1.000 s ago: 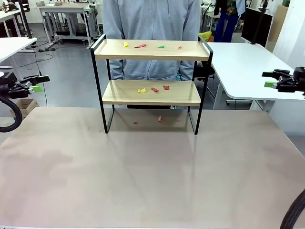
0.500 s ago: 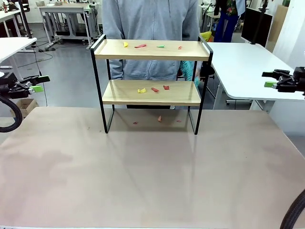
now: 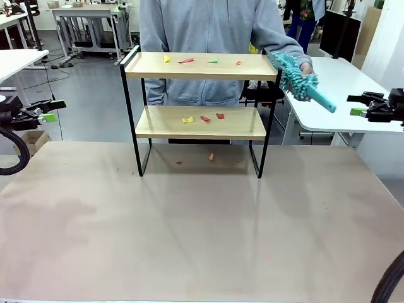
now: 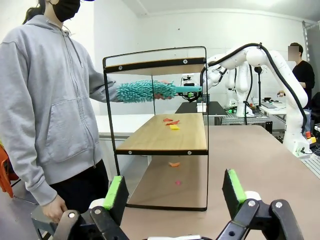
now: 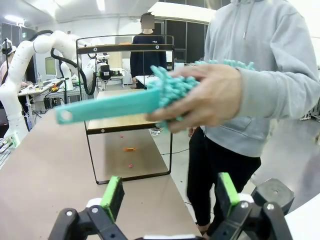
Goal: Clean the shelf.
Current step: Pick up the Duster handed by the human.
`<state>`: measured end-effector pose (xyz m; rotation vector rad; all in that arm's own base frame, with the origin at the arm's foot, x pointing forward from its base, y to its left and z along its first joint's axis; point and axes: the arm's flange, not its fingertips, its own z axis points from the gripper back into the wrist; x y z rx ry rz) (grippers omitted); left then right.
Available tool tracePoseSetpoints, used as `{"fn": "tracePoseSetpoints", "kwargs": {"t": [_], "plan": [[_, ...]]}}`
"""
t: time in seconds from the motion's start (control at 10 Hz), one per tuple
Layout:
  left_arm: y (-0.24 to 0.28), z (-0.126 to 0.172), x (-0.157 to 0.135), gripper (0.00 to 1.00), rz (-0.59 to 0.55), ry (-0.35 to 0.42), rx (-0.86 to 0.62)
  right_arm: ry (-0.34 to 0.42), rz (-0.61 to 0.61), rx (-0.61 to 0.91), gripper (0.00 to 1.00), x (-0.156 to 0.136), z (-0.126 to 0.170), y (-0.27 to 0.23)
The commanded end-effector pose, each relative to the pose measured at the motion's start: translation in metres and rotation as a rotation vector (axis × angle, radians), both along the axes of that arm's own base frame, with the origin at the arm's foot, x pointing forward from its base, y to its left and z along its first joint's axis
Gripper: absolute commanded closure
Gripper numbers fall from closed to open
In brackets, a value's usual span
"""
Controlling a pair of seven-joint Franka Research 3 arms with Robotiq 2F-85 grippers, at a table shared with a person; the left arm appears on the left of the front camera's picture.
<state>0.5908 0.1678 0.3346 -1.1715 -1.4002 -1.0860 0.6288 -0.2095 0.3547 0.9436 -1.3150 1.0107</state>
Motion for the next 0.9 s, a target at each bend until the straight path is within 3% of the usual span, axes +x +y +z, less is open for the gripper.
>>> {"fn": "tracePoseSetpoints", "kwargs": {"t": [0.0,0.8], "plan": [[-0.0007,0.0025,0.0002,0.0,0.0,-0.004,0.002,-0.006,0.0,0.003,0.0,0.0007,0.0024,0.0012],[-0.0007,0.0025,0.0002,0.0,0.0,-0.004,0.002,-0.006,0.0,0.003,0.0,0.0007,0.0024,0.0012]]}}
